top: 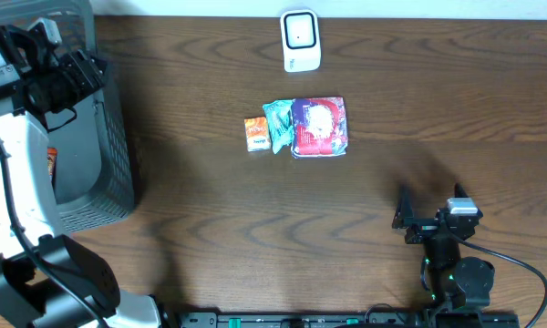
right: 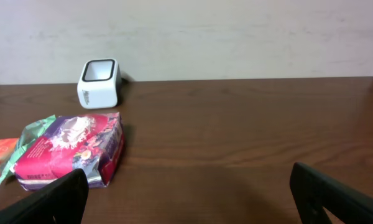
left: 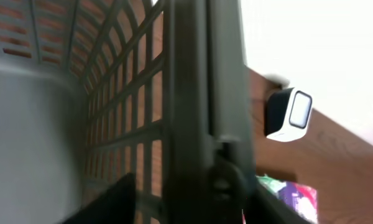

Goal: Scan the item barcode
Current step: 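Lower the left gripper into the basket over the red chocolate bar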

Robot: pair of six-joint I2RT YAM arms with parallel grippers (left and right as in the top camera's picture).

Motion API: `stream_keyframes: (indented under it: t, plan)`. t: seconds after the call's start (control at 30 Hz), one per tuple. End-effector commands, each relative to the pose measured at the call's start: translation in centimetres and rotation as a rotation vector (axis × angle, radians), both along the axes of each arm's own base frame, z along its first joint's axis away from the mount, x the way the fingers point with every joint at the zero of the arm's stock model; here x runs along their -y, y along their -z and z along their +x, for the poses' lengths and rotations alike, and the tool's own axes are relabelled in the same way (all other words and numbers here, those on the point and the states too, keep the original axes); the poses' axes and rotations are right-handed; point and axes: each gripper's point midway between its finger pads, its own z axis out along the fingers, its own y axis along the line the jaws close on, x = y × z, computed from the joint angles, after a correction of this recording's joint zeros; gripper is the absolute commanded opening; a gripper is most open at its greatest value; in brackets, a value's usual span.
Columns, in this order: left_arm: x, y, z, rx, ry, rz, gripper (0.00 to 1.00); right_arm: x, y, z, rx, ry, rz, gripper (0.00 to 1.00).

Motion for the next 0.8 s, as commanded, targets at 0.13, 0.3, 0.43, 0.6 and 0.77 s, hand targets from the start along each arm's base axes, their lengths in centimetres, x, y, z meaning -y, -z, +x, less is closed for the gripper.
stream_keyframes:
  t: [0.13,0.3,0.43,0.6,0.77]
  plan:
    - [0.2,0.1,0.3,0.012,0.024,0.007,0.32,0.1,0.1,0.0,-0.002,0.005,-0.015,0.99]
    - [0.4,0.3,0.1,0.003,0.028,-0.002,0.19,0.1,0.1,0.0,-0.002,0.005,-0.015,0.99]
    - [2.0,-0.7,0.1,0.045,0.101,-0.070,0.19,0.1,0.1,0.0,-0.002,0.005,-0.015,0.99]
    - [2.6,-1.2,0.1,0.063,0.133,-0.101,0.19,0.1,0.2,0.0,-0.003,0.005,-0.015,0.99]
    - [3.4,-1.2,-0.1,0.061,0.159,-0.121,0.19,0.1,0.2,0.0,-0.003,0.005,-0.015,0.99]
